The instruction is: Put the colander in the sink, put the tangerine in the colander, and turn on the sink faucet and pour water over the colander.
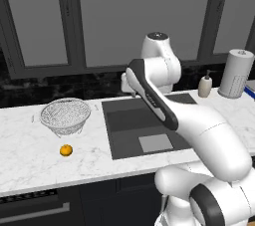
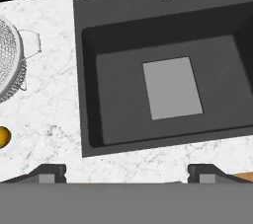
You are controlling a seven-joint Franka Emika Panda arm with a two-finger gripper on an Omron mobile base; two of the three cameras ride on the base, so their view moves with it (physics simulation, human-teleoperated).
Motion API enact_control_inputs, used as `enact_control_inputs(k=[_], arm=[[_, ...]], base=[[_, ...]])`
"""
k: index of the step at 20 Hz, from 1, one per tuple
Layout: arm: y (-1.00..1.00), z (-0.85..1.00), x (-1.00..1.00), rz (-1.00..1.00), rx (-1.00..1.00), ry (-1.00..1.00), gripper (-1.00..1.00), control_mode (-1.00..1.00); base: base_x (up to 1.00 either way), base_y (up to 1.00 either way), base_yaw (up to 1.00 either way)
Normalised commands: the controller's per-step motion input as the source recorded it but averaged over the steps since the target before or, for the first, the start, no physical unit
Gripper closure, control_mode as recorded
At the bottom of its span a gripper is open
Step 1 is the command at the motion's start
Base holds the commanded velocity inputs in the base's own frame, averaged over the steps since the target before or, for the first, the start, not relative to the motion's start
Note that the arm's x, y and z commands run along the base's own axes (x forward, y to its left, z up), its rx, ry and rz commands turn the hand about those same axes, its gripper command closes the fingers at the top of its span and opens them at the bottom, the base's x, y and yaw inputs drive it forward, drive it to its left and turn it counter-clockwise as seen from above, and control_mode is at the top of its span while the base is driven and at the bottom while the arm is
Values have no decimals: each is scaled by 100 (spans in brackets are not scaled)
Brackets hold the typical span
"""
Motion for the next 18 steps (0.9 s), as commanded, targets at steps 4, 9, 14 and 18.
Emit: enact_control_inputs(k=[4,9,14,18], arm=[[81,-9,26,-25,0,0,-100,-100],[63,-36,38,-17,1,0,-100,-100],[48,-31,41,0,0,0,-100,-100],[54,-19,30,0,0,0,-100,-100]], base=[[0,0,0],[0,0,0],[0,0,0],[0,0,0]])
